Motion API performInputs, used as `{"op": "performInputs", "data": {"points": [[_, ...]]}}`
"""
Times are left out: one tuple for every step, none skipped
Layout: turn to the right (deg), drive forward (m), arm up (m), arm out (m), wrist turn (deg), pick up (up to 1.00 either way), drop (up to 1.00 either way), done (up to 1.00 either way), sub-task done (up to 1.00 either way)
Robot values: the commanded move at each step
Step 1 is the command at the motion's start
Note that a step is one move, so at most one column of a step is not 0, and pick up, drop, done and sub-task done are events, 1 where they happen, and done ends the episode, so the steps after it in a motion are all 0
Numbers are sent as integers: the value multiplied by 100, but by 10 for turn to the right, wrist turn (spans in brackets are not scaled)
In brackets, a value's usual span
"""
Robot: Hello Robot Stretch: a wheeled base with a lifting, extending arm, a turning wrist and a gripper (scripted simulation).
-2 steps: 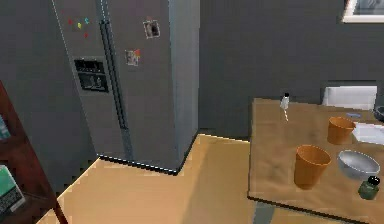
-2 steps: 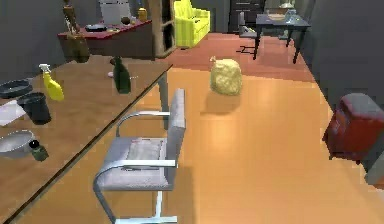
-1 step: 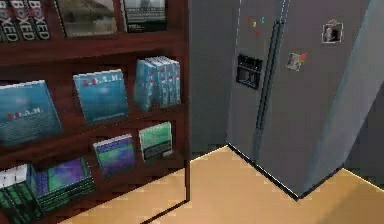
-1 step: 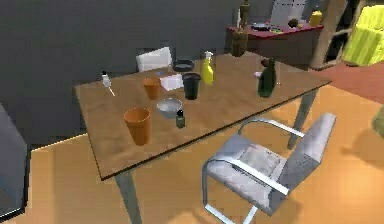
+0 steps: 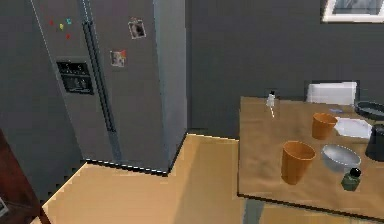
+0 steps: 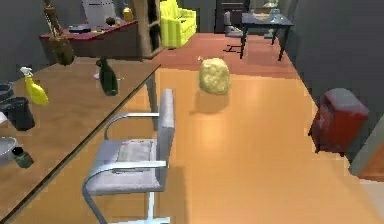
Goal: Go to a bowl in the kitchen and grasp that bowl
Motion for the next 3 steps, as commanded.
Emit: {"op": "performInputs", "data": {"points": [[390,0,0,0,0,0,0,0,0],[0,40,0,0,0,0,0,0,0],[-450,0,0,0,0,0,0,0,0]]}}
